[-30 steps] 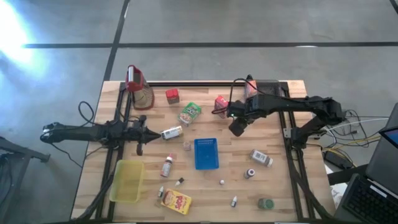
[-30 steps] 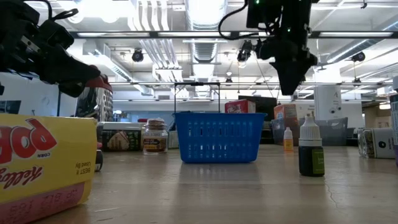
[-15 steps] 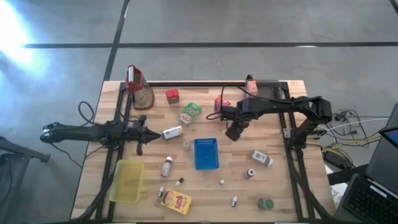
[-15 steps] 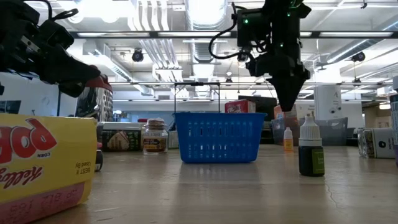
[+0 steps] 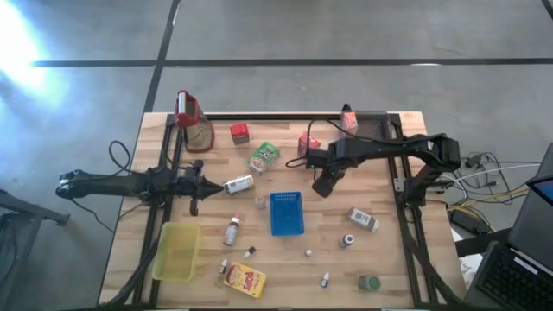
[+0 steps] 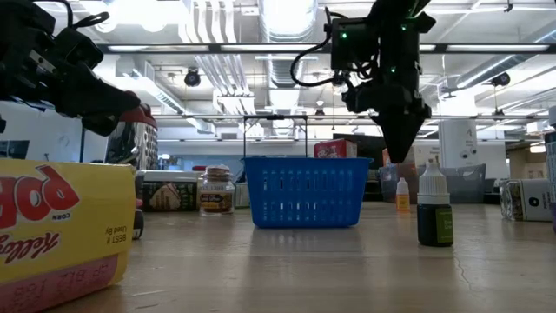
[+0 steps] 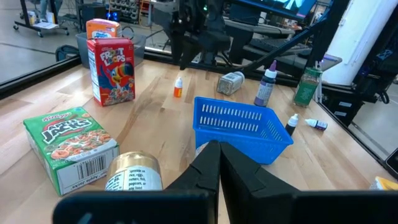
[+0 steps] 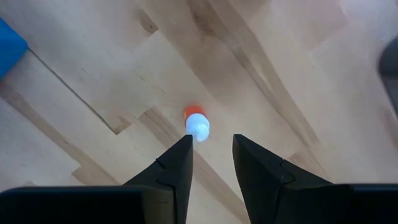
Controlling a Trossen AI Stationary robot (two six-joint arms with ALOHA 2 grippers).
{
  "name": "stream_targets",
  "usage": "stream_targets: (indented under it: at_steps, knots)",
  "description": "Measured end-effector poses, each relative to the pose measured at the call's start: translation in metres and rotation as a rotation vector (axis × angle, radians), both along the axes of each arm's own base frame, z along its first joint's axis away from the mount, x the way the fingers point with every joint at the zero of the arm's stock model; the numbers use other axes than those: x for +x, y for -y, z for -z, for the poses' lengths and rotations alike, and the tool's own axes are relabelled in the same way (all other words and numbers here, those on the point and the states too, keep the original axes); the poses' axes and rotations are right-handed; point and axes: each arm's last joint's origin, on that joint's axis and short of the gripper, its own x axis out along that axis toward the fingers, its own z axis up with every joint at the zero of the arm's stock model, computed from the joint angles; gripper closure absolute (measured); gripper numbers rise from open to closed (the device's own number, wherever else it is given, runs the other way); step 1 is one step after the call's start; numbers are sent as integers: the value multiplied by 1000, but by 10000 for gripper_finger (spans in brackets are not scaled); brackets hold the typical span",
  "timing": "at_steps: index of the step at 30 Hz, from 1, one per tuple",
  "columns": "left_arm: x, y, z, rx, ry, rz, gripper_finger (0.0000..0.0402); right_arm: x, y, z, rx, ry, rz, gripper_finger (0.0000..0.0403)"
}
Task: Pick & Place Kitchen Items
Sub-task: Put the small yellow food coloring bottle into the blue bin
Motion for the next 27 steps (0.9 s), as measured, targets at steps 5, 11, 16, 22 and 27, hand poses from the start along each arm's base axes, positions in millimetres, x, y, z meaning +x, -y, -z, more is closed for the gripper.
stream_targets:
  at_steps: [5,11,16,22,27]
  knots:
    - [0,0,0,0,0,0,390,-3,-1,13,23,8,-3,267]
    - [0,0,0,0,0,0,390,-7,-3,30,45,32,0,252]
    - [0,0,0,0,0,0,390,-8,-3,39,41,59,0,244]
    - [0,0,0,0,0,0,390,-10,-3,43,34,60,1,243]
    - [0,0,0,0,0,0,390,-9,-2,42,28,65,-1,264]
